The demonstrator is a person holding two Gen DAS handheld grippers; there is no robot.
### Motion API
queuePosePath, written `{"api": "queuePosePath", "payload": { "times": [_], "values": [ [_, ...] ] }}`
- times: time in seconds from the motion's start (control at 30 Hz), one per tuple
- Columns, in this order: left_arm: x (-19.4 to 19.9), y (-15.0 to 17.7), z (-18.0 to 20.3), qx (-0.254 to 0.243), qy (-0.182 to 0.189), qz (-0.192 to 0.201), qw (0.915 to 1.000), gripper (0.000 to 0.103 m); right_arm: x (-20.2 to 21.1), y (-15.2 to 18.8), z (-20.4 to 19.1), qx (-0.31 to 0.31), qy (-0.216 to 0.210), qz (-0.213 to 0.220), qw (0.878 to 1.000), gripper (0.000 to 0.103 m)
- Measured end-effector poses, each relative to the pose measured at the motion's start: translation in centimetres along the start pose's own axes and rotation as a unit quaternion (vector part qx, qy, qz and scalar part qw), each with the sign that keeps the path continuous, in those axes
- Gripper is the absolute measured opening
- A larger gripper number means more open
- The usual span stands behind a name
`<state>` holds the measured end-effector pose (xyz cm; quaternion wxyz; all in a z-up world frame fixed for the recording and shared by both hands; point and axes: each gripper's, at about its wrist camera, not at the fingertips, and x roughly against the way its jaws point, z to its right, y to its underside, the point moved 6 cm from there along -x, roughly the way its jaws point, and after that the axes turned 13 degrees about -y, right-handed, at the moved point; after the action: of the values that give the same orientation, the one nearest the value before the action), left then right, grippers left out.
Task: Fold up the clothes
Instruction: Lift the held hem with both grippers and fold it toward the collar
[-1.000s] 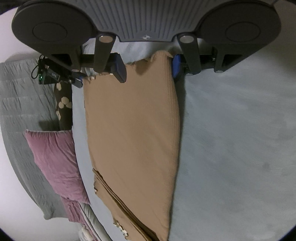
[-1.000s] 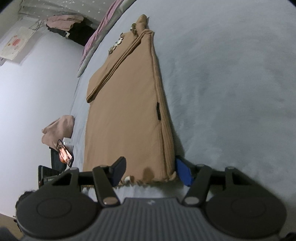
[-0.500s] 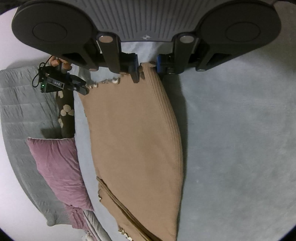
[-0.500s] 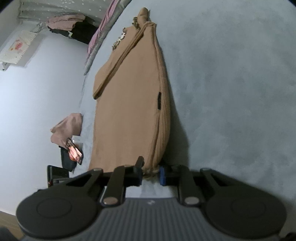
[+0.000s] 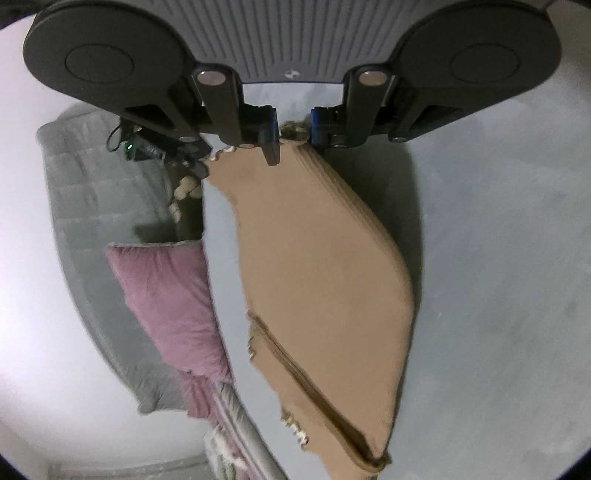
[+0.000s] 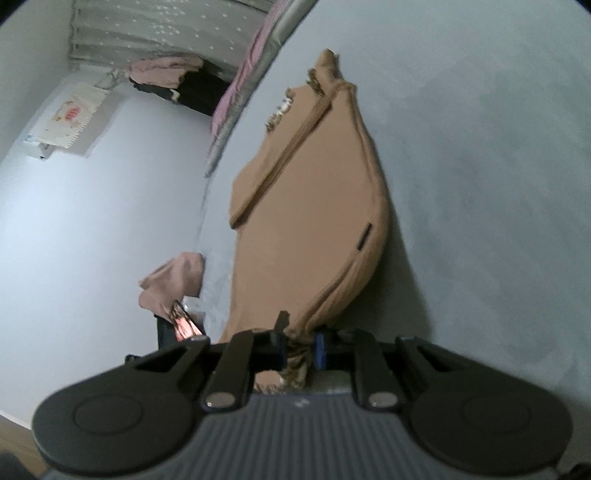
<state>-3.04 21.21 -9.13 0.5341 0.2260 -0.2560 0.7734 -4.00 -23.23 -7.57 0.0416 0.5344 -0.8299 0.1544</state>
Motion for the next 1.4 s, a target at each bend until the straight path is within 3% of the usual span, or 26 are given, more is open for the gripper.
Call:
{"api": "queuePosePath", "payload": {
  "times": [0.33, 0.5, 0.63, 0.9, 1.2, 1.3, 1.4],
  "values": [
    [0.6, -2.5, -0.9, 0.07, 0.042, 0.073, 0.994, 0.014, -0.8, -2.5, -1.6, 0.013, -0.019, 0.064, 0.998, 0.012],
    [0.7, -4.3, -1.2, 0.08, -0.003, 0.137, 0.9874, 0.01, -1.4, -3.9, -1.7, 0.015, -0.014, 0.098, 0.995, 0.011],
    [0.5, -6.1, -1.4, 0.082, -0.02, 0.163, 0.9831, 0.01, -2.0, -5.1, -1.1, 0.007, 0.004, 0.123, 0.992, 0.011],
    [-1.8, -9.3, -2.2, 0.105, -0.077, 0.18, 0.975, 0.004, -4.4, -8.2, 0.1, 0.005, 0.039, 0.138, 0.99, 0.01],
    [-2.6, -11.8, -3.0, 0.109, -0.096, 0.194, 0.9702, 0.003, -6.9, -10.8, 1.4, -0.002, 0.061, 0.134, 0.989, 0.01],
    [-2.0, -11.7, -2.9, 0.09, -0.108, 0.196, 0.9705, 0.004, -7.5, -11.3, 2.2, -0.01, 0.068, 0.127, 0.99, 0.01],
    [-1.6, -11.5, -2.4, 0.069, -0.12, 0.193, 0.9715, 0.017, -7.6, -11.4, 2.9, -0.024, 0.068, 0.124, 0.99, 0.014]
  ]
}}
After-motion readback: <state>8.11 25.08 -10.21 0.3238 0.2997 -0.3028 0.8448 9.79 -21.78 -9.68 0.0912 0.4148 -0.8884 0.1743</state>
